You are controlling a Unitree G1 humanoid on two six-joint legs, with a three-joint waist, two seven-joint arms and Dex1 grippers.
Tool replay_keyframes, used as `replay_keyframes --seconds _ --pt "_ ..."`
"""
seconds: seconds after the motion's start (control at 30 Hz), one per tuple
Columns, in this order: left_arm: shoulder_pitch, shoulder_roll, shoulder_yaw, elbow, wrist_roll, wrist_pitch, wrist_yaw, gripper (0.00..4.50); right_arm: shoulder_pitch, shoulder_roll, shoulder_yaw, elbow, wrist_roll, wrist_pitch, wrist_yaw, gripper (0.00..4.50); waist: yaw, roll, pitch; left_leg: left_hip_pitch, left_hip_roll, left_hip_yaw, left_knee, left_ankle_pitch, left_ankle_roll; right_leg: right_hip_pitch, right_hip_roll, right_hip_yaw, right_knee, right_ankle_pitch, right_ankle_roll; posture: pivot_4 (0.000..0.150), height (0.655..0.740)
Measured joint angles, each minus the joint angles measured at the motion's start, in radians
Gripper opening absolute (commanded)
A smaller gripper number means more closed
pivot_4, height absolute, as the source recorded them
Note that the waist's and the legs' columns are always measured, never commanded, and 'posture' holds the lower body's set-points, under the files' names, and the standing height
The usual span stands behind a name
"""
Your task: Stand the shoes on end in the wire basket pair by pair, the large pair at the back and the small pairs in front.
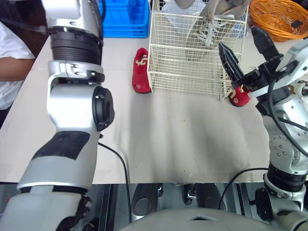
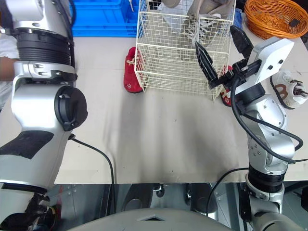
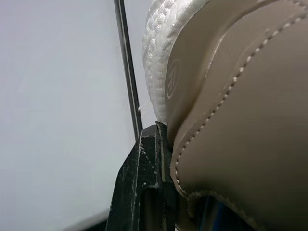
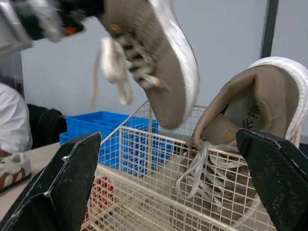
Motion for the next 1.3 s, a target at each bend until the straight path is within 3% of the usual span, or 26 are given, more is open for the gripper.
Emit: replay_keyframes --seconds 0.33,0.57,0.93,0.97,1.03,1.23,1.3 --pt "0.006 -0.033 -0.04 0.022 0.108 0.124 0.136 0.15 0.024 -0.004 0.007 0.009 -0.025 -0.058 0.005 4.44 -0.002 0.0 0.0 0.0 0.0 0.0 -0.001 0.0 0.0 0.0 0.0 0.0 -0.001 0.0 0.0 0.15 0.686" --pt "0.087 -0.104 -0.039 -0.057 0.13 0.256 0.263 0.15 0.041 -0.009 0.019 0.036 -0.053 -0.1 0.013 4.44 -0.003 0.0 0.0 0.001 0.0 0.0 0.0 0.0 0.0 0.001 0.0 0.0 0.0 0.0 0.0 0.15 0.686" --pt "0.163 -0.13 -0.038 -0.216 0.126 0.359 0.275 0.15 0.049 -0.011 0.028 0.048 -0.061 -0.122 0.014 4.44 -0.001 0.001 -0.003 0.003 0.0 -0.001 0.002 0.0 0.0 0.004 0.0 0.0 0.0 0.0 0.0 0.15 0.686" --pt "0.169 -0.133 -0.037 -0.227 0.125 0.365 0.273 0.93 0.049 -0.011 0.03 0.049 -0.061 -0.122 0.014 4.5 0.0 0.001 -0.003 0.003 0.0 -0.001 0.002 0.0 0.0 0.004 0.0 0.0 0.0 0.0 0.0 0.15 0.686" --pt "0.183 -0.138 -0.036 -0.237 0.118 0.4 0.257 1.58 0.049 -0.011 0.035 0.049 -0.062 -0.122 0.014 4.5 0.001 0.003 -0.004 0.003 0.0 -0.001 0.002 0.0 0.0 0.004 0.0 -0.001 0.0 0.0 0.0 0.15 0.686" --pt "0.225 -0.151 -0.034 -0.234 0.106 0.45 0.233 4.37 0.045 -0.011 0.042 0.05 -0.061 -0.122 0.014 4.5 0.022 0.004 -0.005 0.003 0.0 -0.003 0.009 0.0 0.0 0.006 0.0 -0.001 0.006 0.0 0.0 0.15 0.686" --pt "0.225 -0.148 -0.03 -0.233 0.106 0.452 0.234 4.45 0.045 -0.011 0.043 0.05 -0.061 -0.122 0.014 4.5 0.025 0.004 -0.005 0.003 0.0 -0.003 0.009 0.0 0.0 0.005 0.0 -0.001 0.007 0.0 0.0 0.15 0.686"
